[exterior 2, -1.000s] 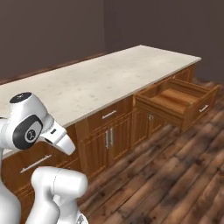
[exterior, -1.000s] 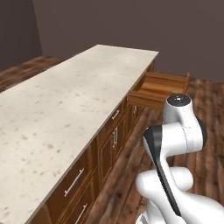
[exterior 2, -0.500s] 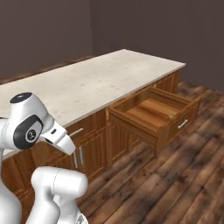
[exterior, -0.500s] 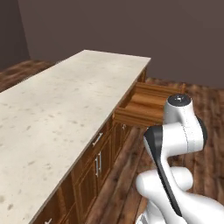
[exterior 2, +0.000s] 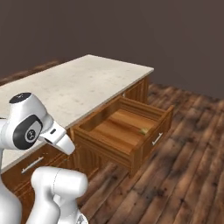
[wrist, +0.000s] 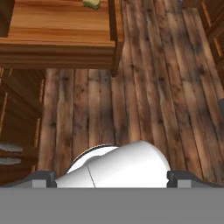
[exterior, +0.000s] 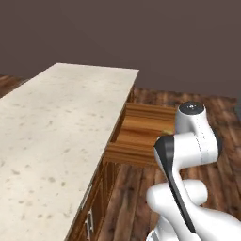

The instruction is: Restock the sink supplies by placing the sponge and soap dispenser on the counter and next to the sink. Make sure the soap dispenser is upright.

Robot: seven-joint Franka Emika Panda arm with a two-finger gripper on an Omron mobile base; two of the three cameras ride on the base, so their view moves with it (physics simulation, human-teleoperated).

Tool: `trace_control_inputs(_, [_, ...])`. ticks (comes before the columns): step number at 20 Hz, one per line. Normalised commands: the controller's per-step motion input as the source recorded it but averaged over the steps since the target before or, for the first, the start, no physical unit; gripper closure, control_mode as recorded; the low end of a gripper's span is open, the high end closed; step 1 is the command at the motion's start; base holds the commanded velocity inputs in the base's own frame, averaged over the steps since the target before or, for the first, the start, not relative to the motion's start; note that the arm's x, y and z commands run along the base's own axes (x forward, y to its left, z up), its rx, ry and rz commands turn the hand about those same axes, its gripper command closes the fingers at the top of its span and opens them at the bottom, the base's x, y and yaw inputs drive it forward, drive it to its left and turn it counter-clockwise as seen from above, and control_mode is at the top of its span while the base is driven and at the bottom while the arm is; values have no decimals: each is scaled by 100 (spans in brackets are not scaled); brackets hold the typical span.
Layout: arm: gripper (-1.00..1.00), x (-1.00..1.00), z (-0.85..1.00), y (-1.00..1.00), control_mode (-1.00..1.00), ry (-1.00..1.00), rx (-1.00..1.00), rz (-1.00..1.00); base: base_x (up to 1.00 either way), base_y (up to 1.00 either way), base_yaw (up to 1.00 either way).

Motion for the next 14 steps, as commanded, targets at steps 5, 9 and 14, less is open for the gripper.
trace_control_inputs(5, [-100, 0, 0, 0, 100, 0, 0, 0, 89, 0, -27])
trace_control_inputs(9, [-100, 0, 0, 0, 100, 0, 0, 0, 59, 0, -17])
trace_control_inputs(14, [-100, 26, -3, -6, -100, 3, 1, 0, 10, 0, -3])
